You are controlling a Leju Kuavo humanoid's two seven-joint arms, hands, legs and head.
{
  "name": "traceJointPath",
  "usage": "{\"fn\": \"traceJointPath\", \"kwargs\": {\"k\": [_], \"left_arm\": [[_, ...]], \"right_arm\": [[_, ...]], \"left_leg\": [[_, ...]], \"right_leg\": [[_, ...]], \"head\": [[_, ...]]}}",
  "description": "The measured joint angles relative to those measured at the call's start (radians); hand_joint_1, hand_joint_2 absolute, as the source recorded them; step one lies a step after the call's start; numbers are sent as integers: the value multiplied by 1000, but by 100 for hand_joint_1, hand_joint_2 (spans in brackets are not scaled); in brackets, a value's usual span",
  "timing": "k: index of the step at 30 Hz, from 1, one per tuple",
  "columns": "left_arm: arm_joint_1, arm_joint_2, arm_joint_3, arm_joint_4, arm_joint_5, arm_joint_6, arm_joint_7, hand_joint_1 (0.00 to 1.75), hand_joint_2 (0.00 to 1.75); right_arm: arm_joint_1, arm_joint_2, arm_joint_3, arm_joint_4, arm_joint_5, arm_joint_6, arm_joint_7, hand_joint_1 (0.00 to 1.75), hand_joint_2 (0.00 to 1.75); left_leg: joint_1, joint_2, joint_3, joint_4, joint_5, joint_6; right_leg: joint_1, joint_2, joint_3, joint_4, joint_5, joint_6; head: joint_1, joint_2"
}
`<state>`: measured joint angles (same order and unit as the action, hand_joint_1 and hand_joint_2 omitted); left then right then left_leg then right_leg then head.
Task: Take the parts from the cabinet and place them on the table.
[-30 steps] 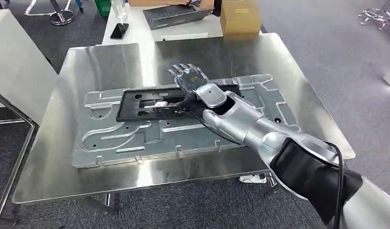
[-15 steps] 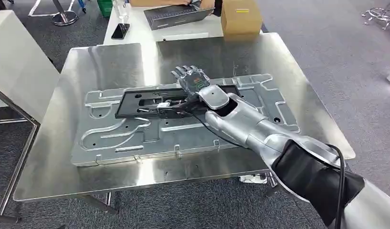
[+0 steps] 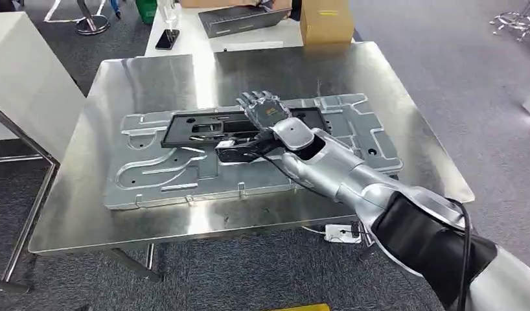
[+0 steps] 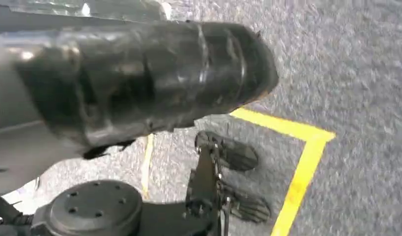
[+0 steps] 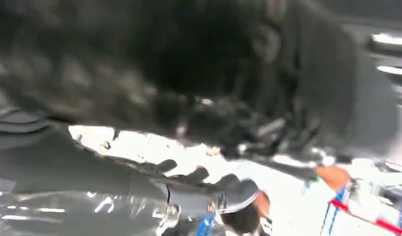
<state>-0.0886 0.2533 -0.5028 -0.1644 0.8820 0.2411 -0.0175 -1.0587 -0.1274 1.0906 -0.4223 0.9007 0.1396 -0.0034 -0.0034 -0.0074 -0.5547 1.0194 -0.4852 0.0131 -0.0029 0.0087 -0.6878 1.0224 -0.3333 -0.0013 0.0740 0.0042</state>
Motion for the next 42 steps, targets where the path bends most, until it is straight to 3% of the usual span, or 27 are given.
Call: {"fn": "traceJointPath", "kwargs": {"k": [1,2,5,6,8,10,11,12,15,16,17,20,22,23,25,26,27,28,31,32,33,34,36,37,39,41,42], "left_arm": [[1,0,0,0,-2,0,0,0,0],[0,0,0,0,-2,0,-1,0,0],[-1,0,0,0,-2,-2,-4,0,0],[-1,-1,0,0,-2,-3,-4,0,0],[-1,-1,0,0,-2,-3,-6,0,0],[0,-2,0,0,-2,-3,-6,0,0],[0,-2,0,0,-3,-3,-6,0,0],[1,-2,0,0,-3,-3,-6,0,0],[1,-3,0,0,-3,0,1,0,0],[2,-3,-1,0,-3,0,3,0,0],[5,-4,-1,0,-3,2,4,0,0],[6,-9,-1,0,-5,3,5,0,0],[6,-10,-1,0,-5,3,5,0,0],[5,-11,-1,0,-5,3,5,0,0],[5,-11,-2,0,-6,3,6,0,0],[3,-11,-2,0,-6,3,5,0,0],[0,-12,-2,0,-6,3,5,0,0],[-2,-11,-2,0,-6,3,5,0,0],[1,-13,-2,0,-5,4,5,0,0],[1,-15,-2,0,-4,5,6,0,0],[0,-16,-2,0,-3,5,7,0,0],[-1,-16,-2,0,-3,5,7,0,0],[-1,-17,-2,0,-4,4,7,0,0],[-1,-18,-2,0,-4,3,7,0,0],[0,-19,-2,0,-4,3,7,0,0],[1,-21,-2,0,-4,2,6,0,0],[1,-23,-2,0,-4,2,6,0,0]], "right_arm": [[0,-1,0,0,2,1,0,0,0],[-2,-5,0,0,4,1,0,0,0],[-4,-10,0,0,13,7,0,0,0],[-3,-10,0,0,13,9,-1,0,0],[-3,-11,0,0,13,10,-3,0,0],[-5,-13,0,0,13,10,-3,0,0],[-8,-14,0,0,13,10,-3,0,0],[-14,-14,0,0,15,9,-2,0,0],[-20,-16,0,-3,18,9,1,0,0],[-21,-16,0,-3,18,10,1,0,0],[-24,-17,0,-3,19,10,1,0,0],[-31,-18,0,-3,23,11,1,0,0],[-29,-18,0,-3,24,11,1,0,0],[-28,-19,0,-3,24,11,1,0,0],[-30,-21,0,-3,25,11,1,0,0],[-31,-23,0,-3,26,11,2,0,0],[-34,-25,0,-6,28,11,3,0,0],[-39,-31,-1,-7,31,12,5,0,0],[-46,-34,-2,-9,31,14,5,0,0],[-46,-39,-2,-9,31,16,5,0,0],[-47,-42,-2,-11,31,18,5,0,0],[-49,-43,-2,-11,31,18,5,0,0],[-48,-43,-2,-11,32,18,5,0,0],[-47,-46,-2,-11,33,19,5,0,0],[-42,-50,-2,-11,33,19,5,0,0],[-42,-53,-2,-12,33,20,6,0,0],[-43,-55,-2,-16,34,21,8,0,0]], "left_leg": [[3,2,-4,-9,12,7],[10,10,-7,-18,29,15],[7,11,-46,-19,58,29],[6,12,-59,-18,67,30],[6,12,-89,-16,87,27],[6,10,-115,-11,105,21],[6,9,-123,-5,111,16],[1,8,-136,1,115,10],[8,8,-132,-9,142,-8],[6,5,-135,-12,150,-16],[13,0,-147,-5,129,-20],[17,3,-207,182,-41,-31],[18,3,-223,294,-71,-38],[19,3,-208,301,-44,-39],[20,3,-117,200,24,-37],[20,3,-53,118,28,-35],[18,3,7,32,-15,-32],[10,0,31,-17,-28,-23],[7,0,20,-10,-9,-4],[17,5,17,-19,6,8],[14,9,4,-20,17,13],[14,10,-11,-19,30,22],[11,12,-40,-19,51,25],[9,12,-54,-17,62,25],[8,11,-82,-16,81,23],[7,9,-110,-11,102,17],[7,10,-117,-7,109,13]], "right_leg": [[2,2,-2,-4,7,6],[-1,1,-13,16,-26,8],[-1,-1,-77,228,-202,15],[-1,-1,-89,289,-229,17],[-4,-1,-62,311,-204,19],[-6,-1,48,175,-150,15],[-7,0,120,84,-149,11],[0,0,166,8,-183,9],[7,1,152,10,-164,0],[3,-1,148,1,-152,-11],[-2,-7,141,-8,-136,-19],[-3,-5,99,-11,-99,-34],[-3,-5,71,-9,-78,-32],[-3,-5,56,-9,-67,-30],[-4,-5,25,-5,-46,-24],[-4,-5,15,-1,-38,-20],[-2,-6,6,3,-33,-14],[0,-9,4,5,-26,-8],[0,-8,7,-5,-2,8],[-2,-6,-1,2,-10,14],[-3,-5,-14,29,-55,15],[-3,-5,-37,95,-127,16],[-4,-5,-74,253,-227,20],[-4,-5,-81,308,-235,20],[-4,-5,-48,311,-184,17],[-2,-5,68,162,-127,6],[2,-4,133,71,-150,-2]], "head": [[0,0],[0,0],[4,0],[3,0],[4,0],[5,0],[5,0],[5,0],[10,0],[11,0],[11,0],[3,0],[3,0],[3,0],[3,0],[3,0],[3,0],[5,0],[5,0],[6,0],[6,0],[12,0],[11,0],[12,0],[13,0],[12,0],[12,0]]}}
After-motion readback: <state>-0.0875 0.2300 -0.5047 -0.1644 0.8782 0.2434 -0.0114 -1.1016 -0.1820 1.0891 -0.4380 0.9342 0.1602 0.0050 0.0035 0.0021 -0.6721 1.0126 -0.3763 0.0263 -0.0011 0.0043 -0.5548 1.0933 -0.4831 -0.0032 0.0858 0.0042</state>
